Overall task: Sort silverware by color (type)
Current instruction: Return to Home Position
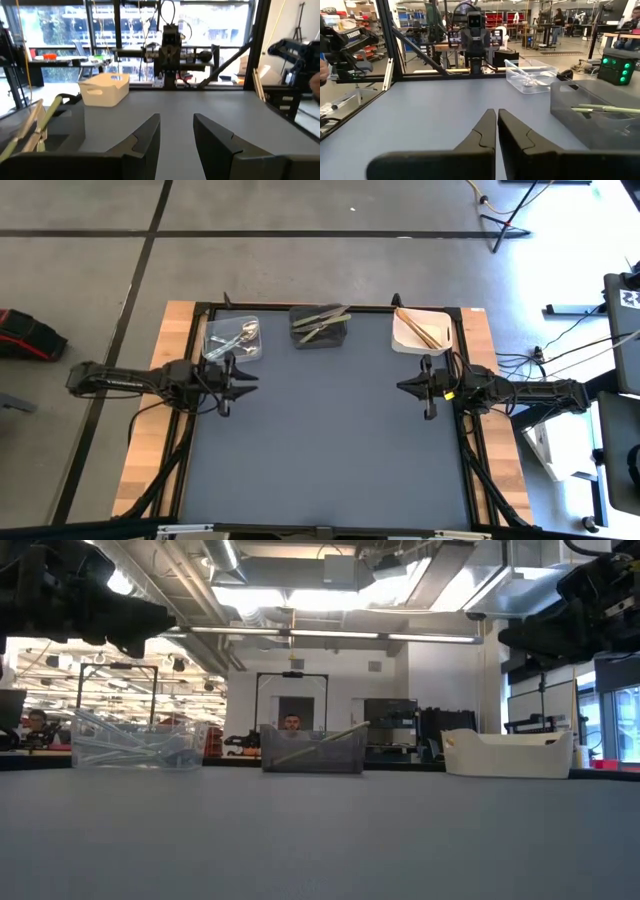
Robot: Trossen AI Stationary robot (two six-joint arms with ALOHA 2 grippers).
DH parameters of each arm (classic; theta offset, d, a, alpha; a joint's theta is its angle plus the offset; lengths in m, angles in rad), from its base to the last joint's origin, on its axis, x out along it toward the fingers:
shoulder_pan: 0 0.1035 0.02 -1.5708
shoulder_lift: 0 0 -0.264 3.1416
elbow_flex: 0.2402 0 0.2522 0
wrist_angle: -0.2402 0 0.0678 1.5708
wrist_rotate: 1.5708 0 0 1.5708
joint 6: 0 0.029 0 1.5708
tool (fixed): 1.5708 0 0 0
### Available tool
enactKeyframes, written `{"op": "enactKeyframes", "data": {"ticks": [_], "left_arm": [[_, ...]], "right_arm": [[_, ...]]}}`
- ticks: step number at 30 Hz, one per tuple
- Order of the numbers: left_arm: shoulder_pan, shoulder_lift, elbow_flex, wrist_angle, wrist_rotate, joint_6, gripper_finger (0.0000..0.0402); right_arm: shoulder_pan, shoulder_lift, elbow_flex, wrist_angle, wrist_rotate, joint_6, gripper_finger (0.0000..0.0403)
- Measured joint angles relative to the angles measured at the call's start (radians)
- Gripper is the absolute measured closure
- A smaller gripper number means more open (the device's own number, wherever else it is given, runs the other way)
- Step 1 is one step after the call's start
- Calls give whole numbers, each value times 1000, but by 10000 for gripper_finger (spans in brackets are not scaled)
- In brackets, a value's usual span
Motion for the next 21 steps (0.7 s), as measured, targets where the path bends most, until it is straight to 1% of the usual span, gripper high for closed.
{"op": "enactKeyframes", "data": {"ticks": [6, 10, 12, 17, 21], "left_arm": [[0, -90, 0, -88, 0, -23, 289], [0, -129, 0, -128, 0, -26, 289], [0, -136, 0, -137, 0, -17, 289], [0, -137, 0, -231, -20, 1, 289], [0, -124, 1, -237, -29, 1, 289]], "right_arm": [[0, 0, 0, 0, 0, 3, 395], [0, 0, 0, 0, 0, 3, 395], [0, 0, 0, 0, -1, 3, 395], [0, 0, 0, 0, -1, 3, 395], [0, 0, 0, 0, -1, 4, 395]]}}
